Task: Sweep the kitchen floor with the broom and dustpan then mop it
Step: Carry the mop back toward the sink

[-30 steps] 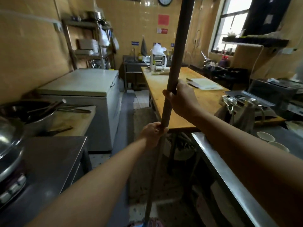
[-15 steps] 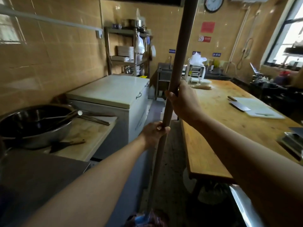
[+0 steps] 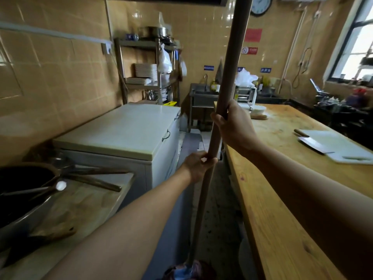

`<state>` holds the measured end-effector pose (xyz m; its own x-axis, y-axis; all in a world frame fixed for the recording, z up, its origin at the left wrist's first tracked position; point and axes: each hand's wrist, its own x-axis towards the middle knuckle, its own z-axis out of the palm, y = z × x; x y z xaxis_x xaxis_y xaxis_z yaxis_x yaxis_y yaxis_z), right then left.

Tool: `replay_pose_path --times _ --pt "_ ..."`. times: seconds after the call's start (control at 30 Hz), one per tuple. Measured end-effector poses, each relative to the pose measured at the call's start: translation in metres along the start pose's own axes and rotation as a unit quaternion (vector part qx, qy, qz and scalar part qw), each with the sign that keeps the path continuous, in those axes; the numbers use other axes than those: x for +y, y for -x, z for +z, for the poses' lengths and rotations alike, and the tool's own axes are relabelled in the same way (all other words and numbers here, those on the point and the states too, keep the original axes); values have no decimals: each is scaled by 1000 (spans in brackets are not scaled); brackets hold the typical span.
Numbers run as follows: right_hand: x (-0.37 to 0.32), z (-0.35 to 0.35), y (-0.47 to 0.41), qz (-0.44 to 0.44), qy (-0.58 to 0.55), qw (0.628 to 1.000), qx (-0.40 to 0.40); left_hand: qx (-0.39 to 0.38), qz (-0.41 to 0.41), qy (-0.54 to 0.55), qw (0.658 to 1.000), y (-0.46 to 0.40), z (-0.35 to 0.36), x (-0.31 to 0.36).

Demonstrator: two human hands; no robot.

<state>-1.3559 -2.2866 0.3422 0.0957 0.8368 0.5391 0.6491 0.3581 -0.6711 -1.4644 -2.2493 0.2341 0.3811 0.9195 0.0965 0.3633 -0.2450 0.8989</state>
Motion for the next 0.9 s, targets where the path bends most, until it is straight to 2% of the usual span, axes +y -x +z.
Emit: replay_pose_path --times 0.27,0.43,0.57,0.7,0.83,0.9 --pt "72 44 -120 13 18 1000 16 -19 -11 16 1000 -141 -22 -27" --pt "129 69 -207 21 71 996 40 -2 -28 45 999 -238 -27 -43" --pt "175 85 -279 29 59 997 35 3 -51 78 996 -312 -32 -45" --pt "207 104 -335 27 35 999 13 54 -28 -12 998 -371 -40 -54" --pt "238 127 -390 31 25 999 1 37 -73 80 993 -441 -51 -69" --pt "252 136 -417 32 21 999 3 34 -72 65 995 -476 -55 -77"
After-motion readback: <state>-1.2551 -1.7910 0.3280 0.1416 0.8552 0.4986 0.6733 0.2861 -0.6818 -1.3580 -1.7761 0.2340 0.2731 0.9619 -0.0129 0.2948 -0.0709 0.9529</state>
